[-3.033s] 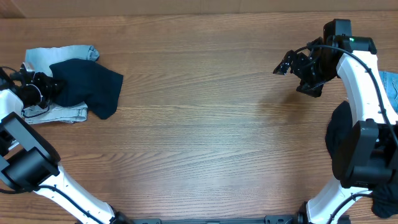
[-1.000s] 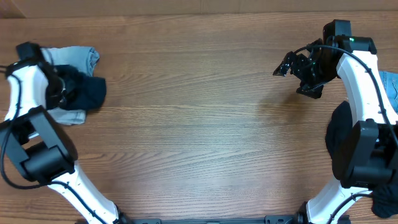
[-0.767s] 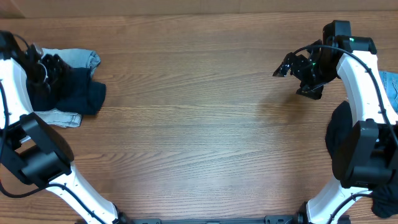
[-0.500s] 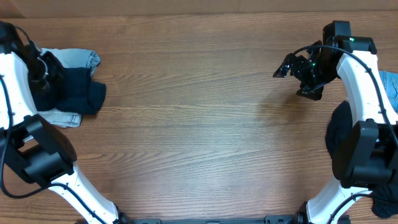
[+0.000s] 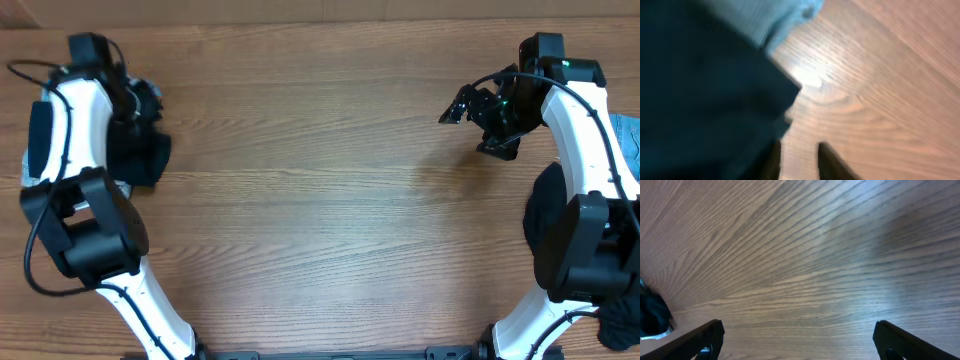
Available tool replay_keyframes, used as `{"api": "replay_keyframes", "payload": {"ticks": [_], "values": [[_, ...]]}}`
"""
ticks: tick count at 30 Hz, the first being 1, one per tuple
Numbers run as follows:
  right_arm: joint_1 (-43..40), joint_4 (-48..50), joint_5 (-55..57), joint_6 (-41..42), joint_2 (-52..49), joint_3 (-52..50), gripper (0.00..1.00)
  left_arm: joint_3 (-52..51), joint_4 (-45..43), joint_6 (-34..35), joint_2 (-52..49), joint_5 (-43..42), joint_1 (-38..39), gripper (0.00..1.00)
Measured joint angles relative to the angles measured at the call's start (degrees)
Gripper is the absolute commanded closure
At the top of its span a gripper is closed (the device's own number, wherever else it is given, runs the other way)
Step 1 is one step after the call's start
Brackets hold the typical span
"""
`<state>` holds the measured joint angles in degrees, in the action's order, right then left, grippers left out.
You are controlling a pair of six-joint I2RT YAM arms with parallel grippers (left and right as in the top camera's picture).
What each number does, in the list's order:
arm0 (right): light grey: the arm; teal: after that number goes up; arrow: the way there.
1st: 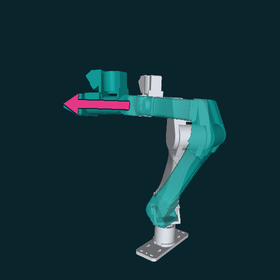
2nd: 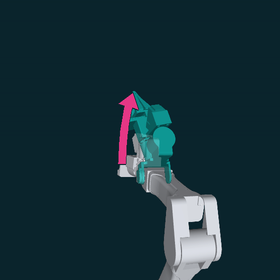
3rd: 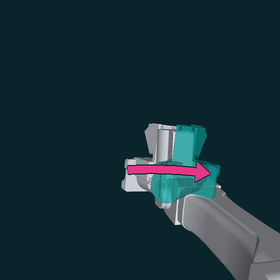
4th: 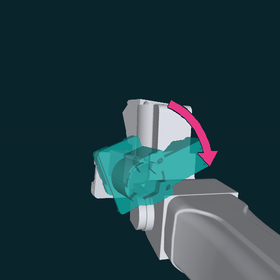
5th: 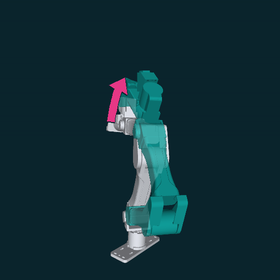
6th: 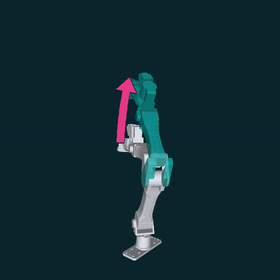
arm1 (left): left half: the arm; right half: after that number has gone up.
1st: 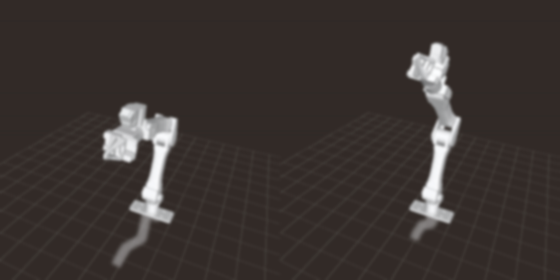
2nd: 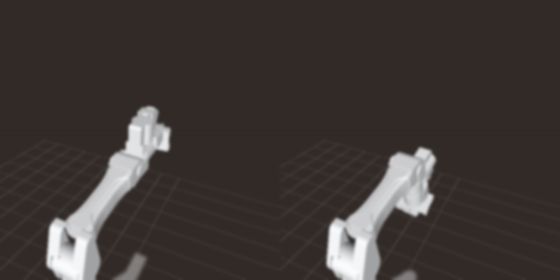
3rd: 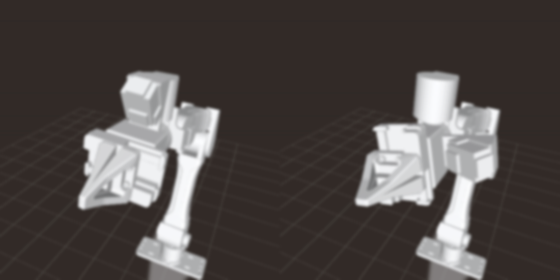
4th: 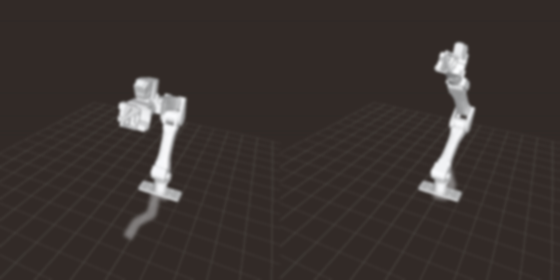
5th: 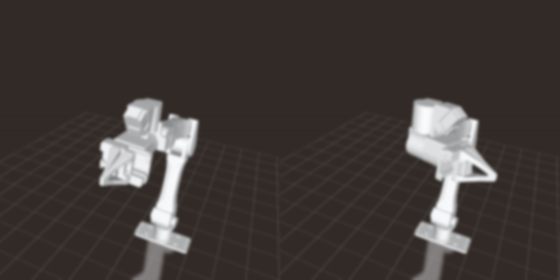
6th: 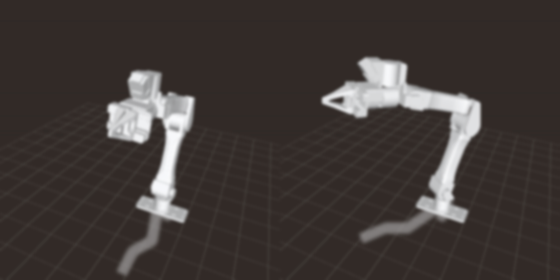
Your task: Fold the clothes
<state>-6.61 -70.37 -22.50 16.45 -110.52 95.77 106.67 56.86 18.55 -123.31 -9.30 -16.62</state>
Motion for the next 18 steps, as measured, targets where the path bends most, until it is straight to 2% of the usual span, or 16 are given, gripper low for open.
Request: {"api": "replay_keyframes", "payload": {"ticks": [2,3,4,5,6,8,11,13,18], "values": [[0.0,0.02,-0.02,-0.02,0.0,0.0,0.0,8.96,8.66,-0.39,0.24,2.23,-1.57,0.5],[0.0,0.09,-0.02,0.0,0.0,0.0,0.0,11.43,10.75,-0.46,0.44,3.48,-2.91,0.57],[0.02,0.11,-0.02,0.0,0.0,0.0,0.0,12.28,11.26,-0.46,0.66,4.39,-4.42,0.82],[0.0,0.17,0.0,0.0,0.0,0.0,0.0,12.11,11.39,-0.46,0.63,5.81,-6.86,0.93],[0.0,0.33,0.0,0.0,0.0,0.0,0.0,10.88,10.12,-0.42,0.68,7.06,-8.26,0.96],[0.0,0.33,0.0,0.02,0.0,0.0,0.0,6.84,7.06,-0.46,0.92,8.94,-10.38,0.96],[0.02,0.26,-0.02,0.0,0.0,0.0,0.0,-6.45,-4.96,-0.52,-0.09,10.4,-11.78,0.96],[0.0,0.04,0.0,0.02,0.0,0.0,0.0,-11.45,-11.47,-0.55,-1.22,10.43,-11.78,0.96],[0.0,-0.15,-0.02,0.02,0.0,0.0,0.0,-12.5,-14.43,4.5,-2.34,8.39,-13.14,0.96]]}}
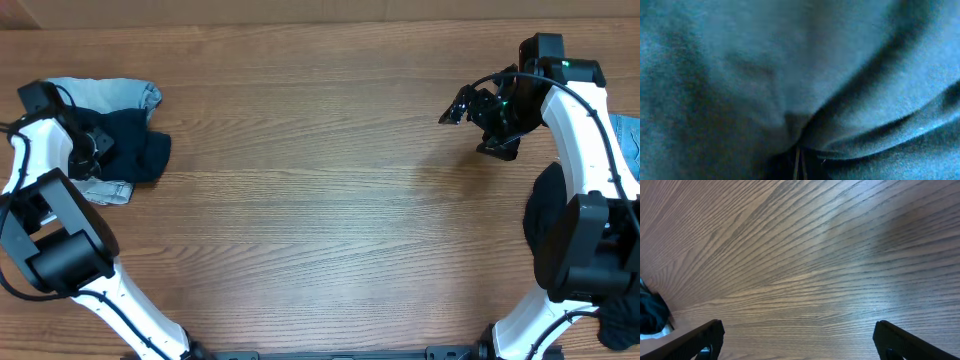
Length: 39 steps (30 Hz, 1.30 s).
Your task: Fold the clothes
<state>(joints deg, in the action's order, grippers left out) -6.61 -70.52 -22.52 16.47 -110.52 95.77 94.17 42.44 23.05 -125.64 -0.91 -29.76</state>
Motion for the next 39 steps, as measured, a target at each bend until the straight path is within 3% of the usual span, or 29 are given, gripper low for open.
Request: {"api": "replay_keyframes", "payload": {"ticks": [5,12,13,14,15,20,22,25,28,32,34,37,39], "values": [[0.0,-0.02,0.0,0.0,0.0,0.0,0.0,0.0,-1.53,7.52,-0.5,-9.51,-4.9,0.96],[0.02,-0.63,0.02,0.0,0.0,0.0,0.0,0.09,-2.23,12.94,-0.81,-10.86,-6.67,0.95],[0.0,-0.66,0.0,0.0,0.0,0.0,0.0,0.09,-2.23,13.68,-0.81,-10.88,-6.67,0.81],[0.0,-0.66,0.0,-0.02,0.0,0.0,0.0,0.11,-2.25,14.12,-0.81,-10.93,-6.67,0.55],[0.0,-0.63,0.02,0.0,0.0,0.0,0.0,0.39,-2.38,13.46,-0.85,-11.82,-6.67,0.47],[0.0,-0.31,0.02,-0.02,0.0,0.0,0.0,8.0,8.02,2.25,-2.54,-13.22,-7.67,0.41],[0.0,0.02,0.02,-0.02,0.0,0.0,0.0,14.05,14.73,-4.85,-2.62,-13.35,-7.87,0.45],[0.02,0.66,-0.02,0.0,0.0,0.0,0.01,17.68,19.52,-14.51,1.2,-13.03,-3.98,0.77],[0.02,0.68,0.02,0.0,0.0,0.0,0.0,18.62,24.46,-19.5,3.87,-9.18,5.11,0.96],[0.0,0.7,0.02,-0.02,0.0,0.0,0.0,18.47,29.66,-22.18,3.89,1.73,16.22,0.96],[0.0,1.03,0.02,-0.02,0.0,0.0,0.0,16.61,29.27,-22.23,4.09,4.42,17.73,0.96],[0.02,1.81,0.02,-0.02,0.0,0.0,0.0,9.14,23.82,-22.88,4.13,8.28,18.1,0.96],[0.0,2.01,0.04,-0.04,0.0,0.0,0.0,3.23,14.8,-24.22,4.04,10.47,18.03,0.96]]}}
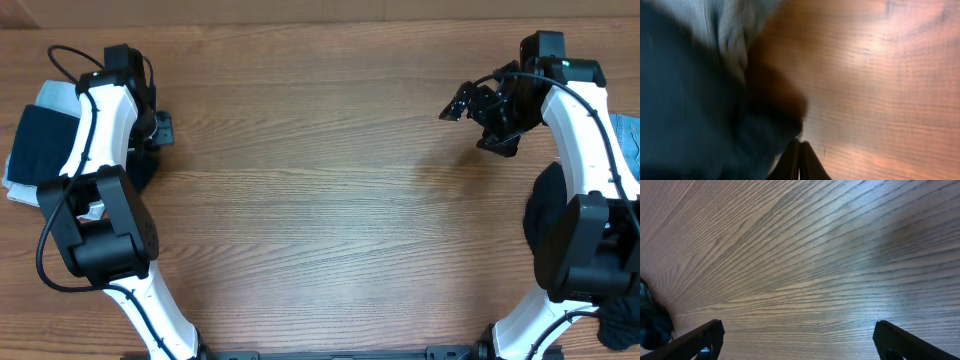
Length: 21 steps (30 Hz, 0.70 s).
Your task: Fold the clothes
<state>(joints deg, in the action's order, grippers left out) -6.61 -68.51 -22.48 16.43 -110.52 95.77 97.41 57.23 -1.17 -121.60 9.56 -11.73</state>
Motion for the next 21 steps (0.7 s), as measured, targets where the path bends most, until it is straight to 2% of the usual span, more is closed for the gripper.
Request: {"api": "replay_keyframes", "payload": {"ticks": [4,8,12,17,21], "values": [[0.02,-0.09,-0.02,0.0,0.0,0.0,0.0,-4.63,-14.49,-4.0,0.02,1.46,-0.26,0.96],[0.02,-0.26,-0.02,0.02,0.0,0.0,0.0,-6.64,-23.32,-6.4,-0.48,2.01,-1.44,0.96],[0.0,-1.73,0.0,0.02,0.0,0.0,0.0,-6.91,-29.16,-8.92,-5.53,3.56,-1.55,0.96],[0.0,-3.48,0.0,0.02,0.0,0.0,0.0,-7.06,-36.22,-7.06,-6.47,4.59,-3.23,0.96],[0.02,-4.39,-0.04,0.02,0.0,0.0,0.0,-7.06,-39.23,-2.34,-6.51,4.85,-6.93,0.96]]}}
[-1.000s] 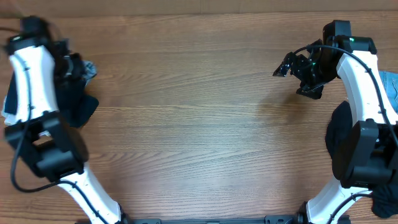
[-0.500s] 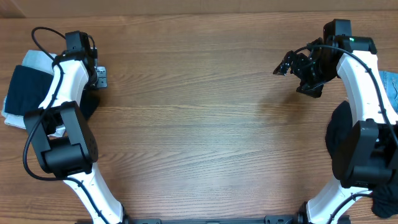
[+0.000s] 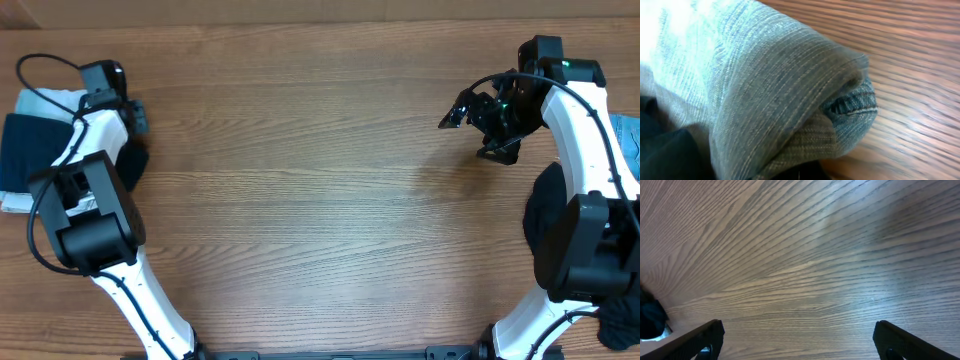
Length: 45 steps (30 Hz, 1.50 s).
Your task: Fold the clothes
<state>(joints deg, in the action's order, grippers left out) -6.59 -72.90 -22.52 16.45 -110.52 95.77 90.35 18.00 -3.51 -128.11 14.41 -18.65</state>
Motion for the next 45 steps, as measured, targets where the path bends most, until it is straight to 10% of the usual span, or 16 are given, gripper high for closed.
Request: {"api": "replay_keyframes", "payload": {"ticks": [3,9,16,28,45], "values": [[0.0,-0.04,0.02,0.02,0.0,0.0,0.0,0.28,0.31,1.05,-0.07,-0.02,-1.07,0.9],[-0.02,-0.66,0.02,-0.02,0.0,0.0,0.04,14.73,18.71,3.43,-0.66,-0.42,-0.13,0.13],[-0.02,2.56,0.02,-1.14,0.11,0.0,0.07,43.41,50.9,9.73,4.98,-5.01,1.77,0.14],[-0.02,5.84,-3.52,-13.77,34.56,0.42,0.0,47.71,78.51,17.31,42.03,-6.25,11.19,0.0],[0.0,4.33,-3.63,-14.99,35.34,0.5,0.0,47.71,78.84,18.58,43.01,-6.43,11.19,0.0]]}}
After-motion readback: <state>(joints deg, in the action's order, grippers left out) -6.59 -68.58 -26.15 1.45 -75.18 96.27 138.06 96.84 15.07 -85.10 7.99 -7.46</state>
